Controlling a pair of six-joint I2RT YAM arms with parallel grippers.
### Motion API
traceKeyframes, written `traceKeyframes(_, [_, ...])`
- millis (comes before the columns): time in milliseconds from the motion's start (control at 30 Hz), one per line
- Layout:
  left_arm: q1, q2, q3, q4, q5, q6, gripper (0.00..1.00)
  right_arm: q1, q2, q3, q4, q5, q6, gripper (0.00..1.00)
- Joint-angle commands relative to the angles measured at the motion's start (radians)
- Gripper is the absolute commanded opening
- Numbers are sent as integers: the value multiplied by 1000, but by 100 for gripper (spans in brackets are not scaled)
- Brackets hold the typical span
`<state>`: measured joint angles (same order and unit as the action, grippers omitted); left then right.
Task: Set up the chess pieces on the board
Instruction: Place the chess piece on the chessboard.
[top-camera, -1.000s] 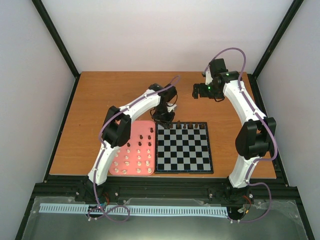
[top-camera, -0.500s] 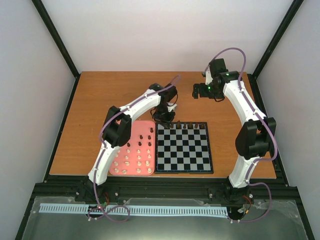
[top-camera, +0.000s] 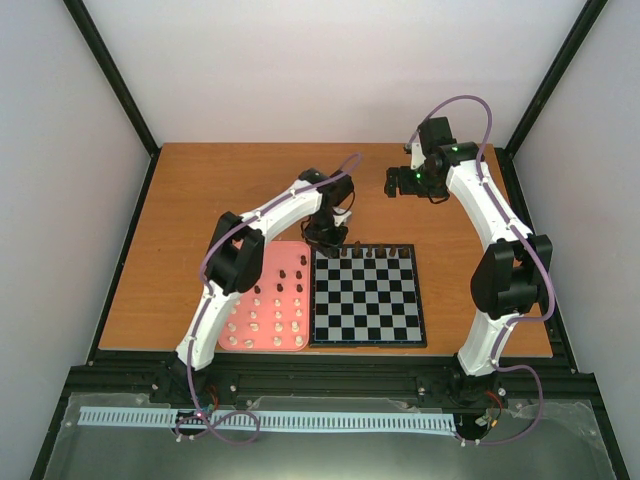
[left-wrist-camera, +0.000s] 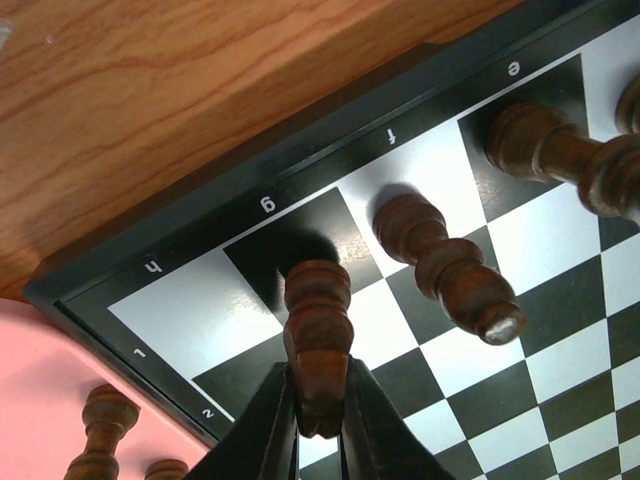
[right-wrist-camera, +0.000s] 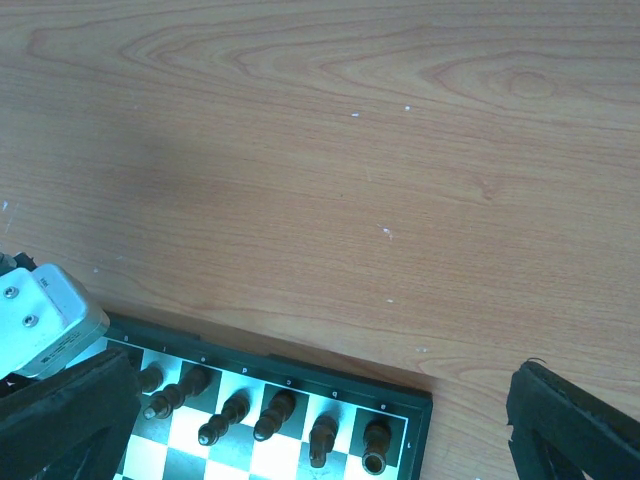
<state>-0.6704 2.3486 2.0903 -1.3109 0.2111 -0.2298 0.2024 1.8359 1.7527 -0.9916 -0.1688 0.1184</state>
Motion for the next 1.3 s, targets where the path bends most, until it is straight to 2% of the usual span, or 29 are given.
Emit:
traceKeyframes(0, [-6,27,14,-30,-2,21,9,-6,8,-1,1,-1,-11,100])
traceKeyframes(267, [-6,33,25,-25,-5,20,14,-6,8,1,1,3,-12,100])
traceKeyframes(400, [-6,44,47,-29,-4,17,21,-6,8,-2,0,5,-13,100])
traceKeyframes(833, [-6,28,58,-25,-19,17,29,-6,6,0,1,-1,-11,100])
traceKeyframes(900, [-6,21,62,-19,-18,17,34,-7,6,2,1,-1,-10,100])
traceKeyframes(1233, [-6,-53,68,15,12,21,39,-7,0,0,-1,-4,-13,100])
traceKeyframes(1267, [-6,-62,71,10,5,20,42,-6,-1,-1,0,-5,-14,100])
